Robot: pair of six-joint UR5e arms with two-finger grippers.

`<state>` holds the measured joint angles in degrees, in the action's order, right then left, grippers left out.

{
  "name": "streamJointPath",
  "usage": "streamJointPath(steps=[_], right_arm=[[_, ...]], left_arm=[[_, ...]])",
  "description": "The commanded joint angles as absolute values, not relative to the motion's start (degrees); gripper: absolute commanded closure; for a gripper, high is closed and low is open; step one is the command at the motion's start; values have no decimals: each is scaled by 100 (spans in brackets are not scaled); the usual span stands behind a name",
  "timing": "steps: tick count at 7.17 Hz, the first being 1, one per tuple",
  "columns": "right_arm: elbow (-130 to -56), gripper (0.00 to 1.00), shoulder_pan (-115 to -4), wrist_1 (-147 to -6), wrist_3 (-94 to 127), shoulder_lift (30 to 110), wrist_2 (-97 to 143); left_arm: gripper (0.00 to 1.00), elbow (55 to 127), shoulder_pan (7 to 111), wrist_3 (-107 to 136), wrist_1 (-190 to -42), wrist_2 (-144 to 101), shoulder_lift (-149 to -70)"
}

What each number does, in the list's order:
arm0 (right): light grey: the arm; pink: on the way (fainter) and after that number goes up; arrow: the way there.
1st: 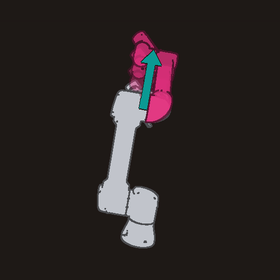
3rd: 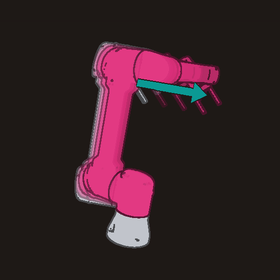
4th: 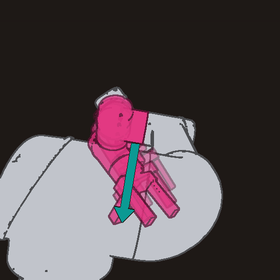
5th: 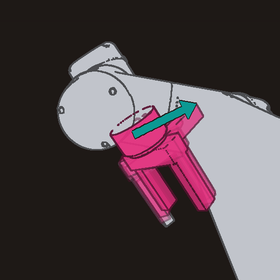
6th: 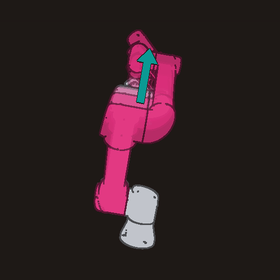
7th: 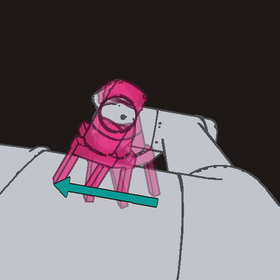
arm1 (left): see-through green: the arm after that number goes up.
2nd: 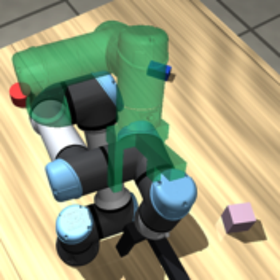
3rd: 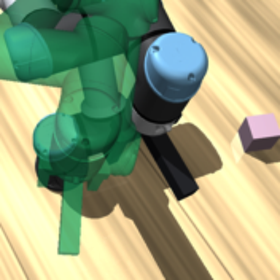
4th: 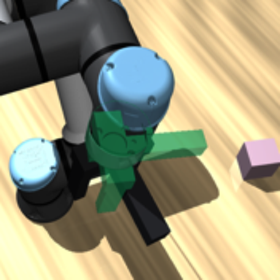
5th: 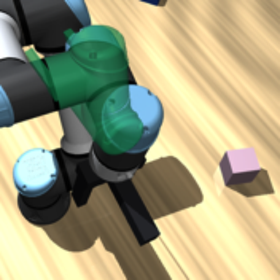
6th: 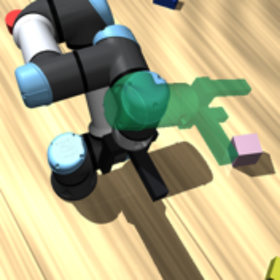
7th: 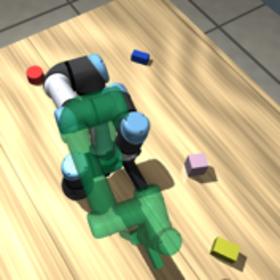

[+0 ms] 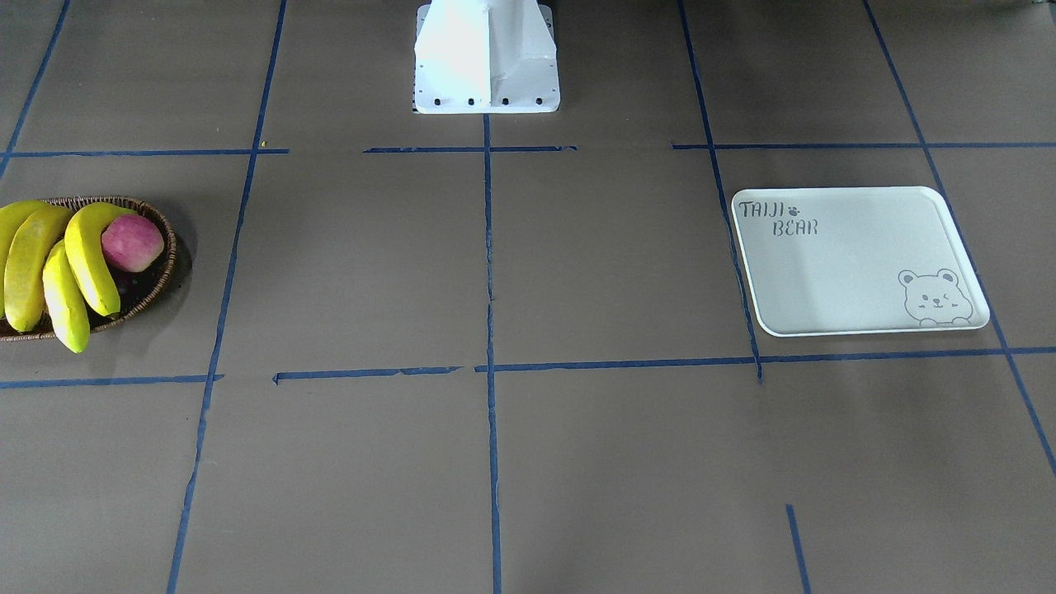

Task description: Transfer all bananas from basket to plate

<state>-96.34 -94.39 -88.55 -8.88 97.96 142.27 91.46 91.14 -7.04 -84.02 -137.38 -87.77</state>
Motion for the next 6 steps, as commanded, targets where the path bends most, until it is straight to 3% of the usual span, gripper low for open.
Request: streamJointPath(steps=[1, 6], right_arm=[[-9694, 0, -9448, -8833, -879, 9826, 14221], [-9650, 0, -9439, -8824, -826, 9826, 14221]], left_arm=[[0, 9149, 9114, -703, -8402, -13737, -8780], [0, 9158, 9123, -703, -8402, -13746, -8789]])
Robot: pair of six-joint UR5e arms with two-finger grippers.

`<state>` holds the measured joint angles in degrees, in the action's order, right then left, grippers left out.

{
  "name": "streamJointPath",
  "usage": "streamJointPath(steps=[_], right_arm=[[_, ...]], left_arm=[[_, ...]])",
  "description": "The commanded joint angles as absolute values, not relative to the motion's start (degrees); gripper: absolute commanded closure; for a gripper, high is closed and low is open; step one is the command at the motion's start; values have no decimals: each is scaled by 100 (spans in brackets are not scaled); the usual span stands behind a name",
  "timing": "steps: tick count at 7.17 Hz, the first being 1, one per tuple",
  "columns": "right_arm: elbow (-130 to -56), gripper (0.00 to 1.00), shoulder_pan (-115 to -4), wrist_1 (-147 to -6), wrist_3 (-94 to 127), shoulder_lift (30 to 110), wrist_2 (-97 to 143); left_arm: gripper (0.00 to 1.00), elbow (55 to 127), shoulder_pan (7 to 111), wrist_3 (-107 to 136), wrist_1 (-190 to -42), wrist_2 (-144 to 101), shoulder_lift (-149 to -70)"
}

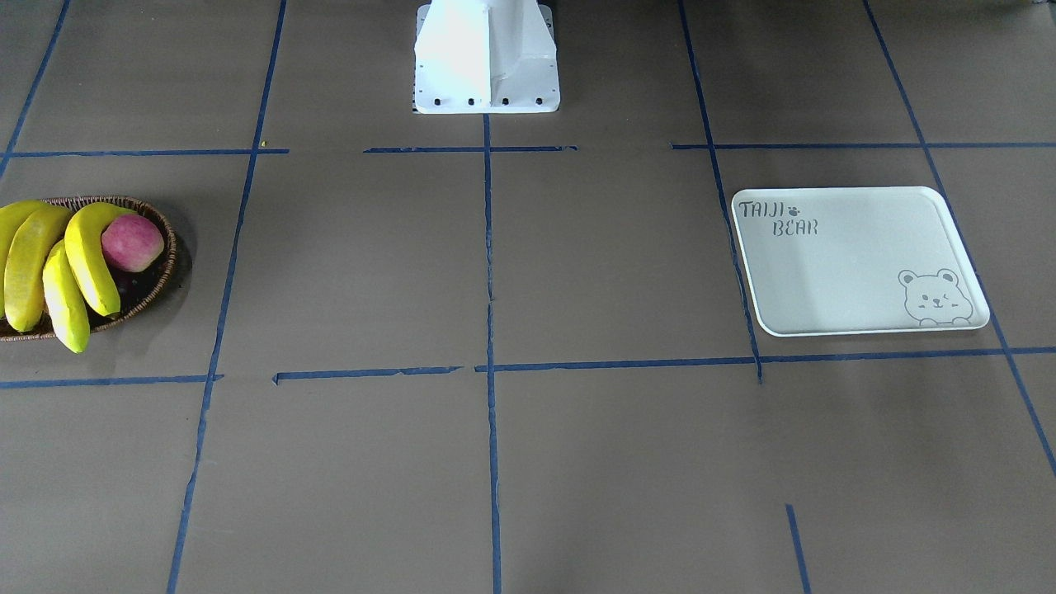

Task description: Transfer all bananas from basket to plate

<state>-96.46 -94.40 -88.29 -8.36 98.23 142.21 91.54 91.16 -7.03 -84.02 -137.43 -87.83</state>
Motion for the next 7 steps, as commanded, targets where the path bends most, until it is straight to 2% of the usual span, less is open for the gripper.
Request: streamJointPath(steps=[1, 7], right_arm=[[-9650, 0, -9439, -8824, -817, 9826, 14212], [-9808, 0, -9439, -8807, -817, 9791, 14221]], left_arm=[[0, 9167, 9123, -703, -8402, -13737, -8789], [0, 9211, 9132, -686, -8385, -13737, -8798]])
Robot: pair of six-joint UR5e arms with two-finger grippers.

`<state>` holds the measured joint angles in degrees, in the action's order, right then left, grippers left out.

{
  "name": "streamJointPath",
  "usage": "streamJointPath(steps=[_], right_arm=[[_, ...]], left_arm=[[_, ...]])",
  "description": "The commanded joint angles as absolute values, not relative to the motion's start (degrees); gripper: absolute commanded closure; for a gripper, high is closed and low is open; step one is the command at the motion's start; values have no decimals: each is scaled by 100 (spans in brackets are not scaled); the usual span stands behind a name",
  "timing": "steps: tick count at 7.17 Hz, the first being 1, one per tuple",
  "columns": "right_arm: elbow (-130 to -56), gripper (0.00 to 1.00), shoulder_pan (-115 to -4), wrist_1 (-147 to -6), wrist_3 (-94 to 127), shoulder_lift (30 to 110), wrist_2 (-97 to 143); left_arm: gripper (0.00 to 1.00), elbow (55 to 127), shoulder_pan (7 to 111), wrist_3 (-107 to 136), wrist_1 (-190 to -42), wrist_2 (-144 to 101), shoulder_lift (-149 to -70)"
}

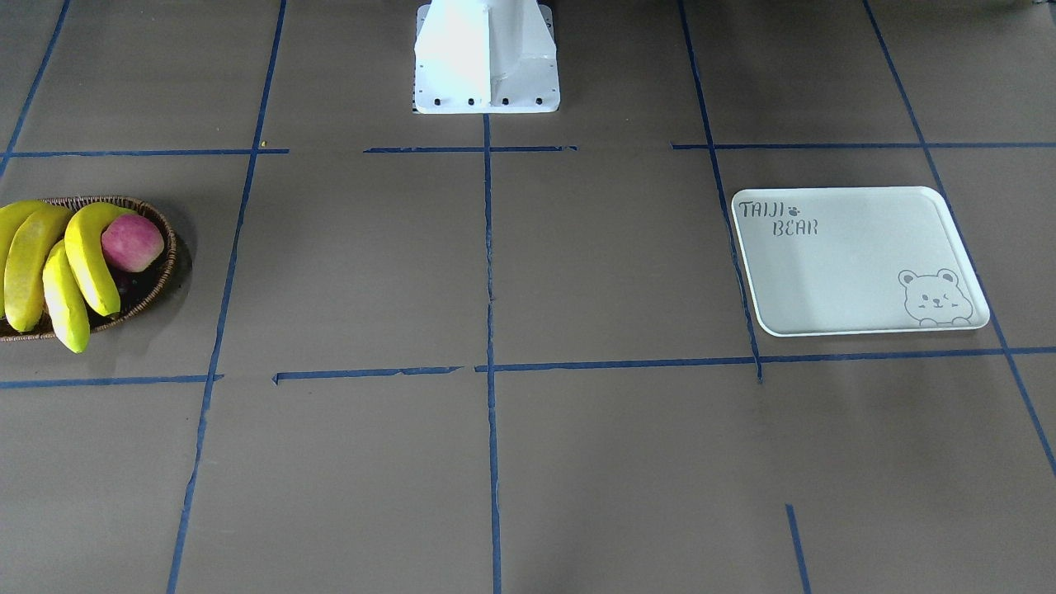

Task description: Transfer all bananas from basket to plate

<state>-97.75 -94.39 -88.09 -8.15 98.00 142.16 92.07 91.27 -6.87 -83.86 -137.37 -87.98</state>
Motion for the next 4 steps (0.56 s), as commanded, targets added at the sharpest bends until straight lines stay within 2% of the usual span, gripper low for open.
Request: streamJointPath(steps=[1, 3, 4], right_arm=[[-10000, 0, -9439, -8859, -783, 9791, 14186], [-10343, 0, -9246, -8886, -782, 9633, 14002], [-10284, 0, -9211, -8868, -739, 9807, 14071]], left_arm=[[0, 9211, 9132, -686, -8385, -13737, -8798], [0, 9237, 9141, -668, -8367, -13737, -8798], [0, 9237, 9149, -651, -8376, -13746, -8798]])
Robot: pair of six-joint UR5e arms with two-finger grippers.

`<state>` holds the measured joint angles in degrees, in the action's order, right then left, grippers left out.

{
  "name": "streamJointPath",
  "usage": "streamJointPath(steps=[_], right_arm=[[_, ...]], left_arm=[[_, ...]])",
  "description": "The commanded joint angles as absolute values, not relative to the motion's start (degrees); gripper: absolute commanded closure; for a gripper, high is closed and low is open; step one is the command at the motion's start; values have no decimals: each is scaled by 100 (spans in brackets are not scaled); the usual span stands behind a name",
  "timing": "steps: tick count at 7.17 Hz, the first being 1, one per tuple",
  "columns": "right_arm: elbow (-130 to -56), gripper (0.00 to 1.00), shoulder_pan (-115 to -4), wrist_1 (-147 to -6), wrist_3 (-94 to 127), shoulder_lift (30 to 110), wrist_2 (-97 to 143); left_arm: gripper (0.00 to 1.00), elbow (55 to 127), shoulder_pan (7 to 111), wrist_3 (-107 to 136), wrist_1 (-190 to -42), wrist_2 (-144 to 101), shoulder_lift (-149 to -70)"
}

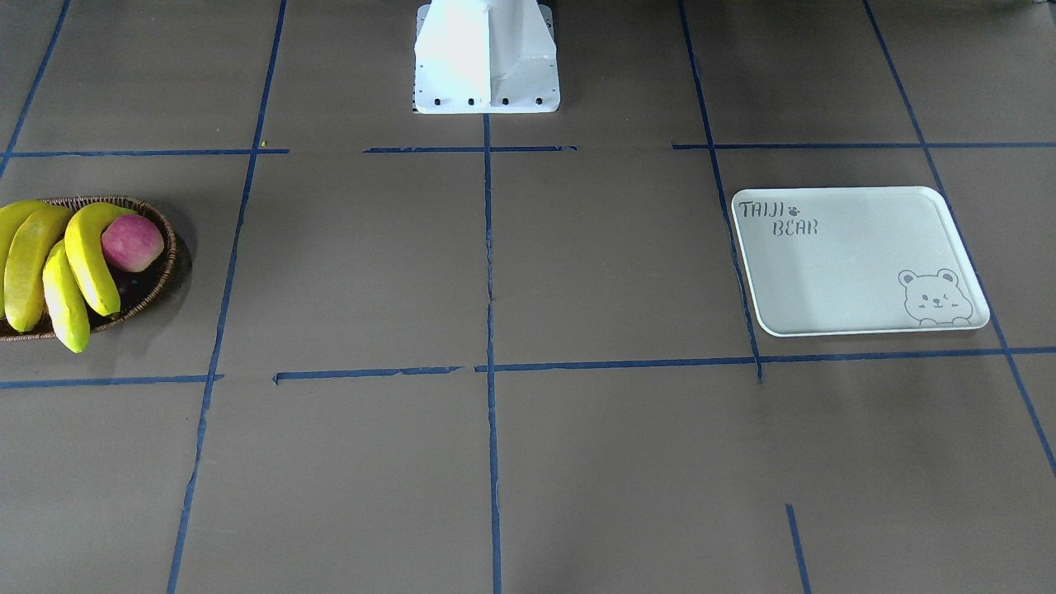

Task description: Transfer all bananas from basket to plate

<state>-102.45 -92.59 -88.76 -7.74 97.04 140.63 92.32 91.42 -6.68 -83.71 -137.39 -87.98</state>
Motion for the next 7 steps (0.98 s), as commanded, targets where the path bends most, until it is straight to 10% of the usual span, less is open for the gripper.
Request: streamJointPath(steps=[1, 7], right_arm=[[-10205, 0, -9211, -8807, -721, 9904, 14263], [-10134, 0, -8238, -5785, 2793, 10635, 14669]], left_arm=[[0, 9237, 9149, -642, -8376, -13746, -8789], [0, 9299, 9149, -624, -8393, -13746, -8806]])
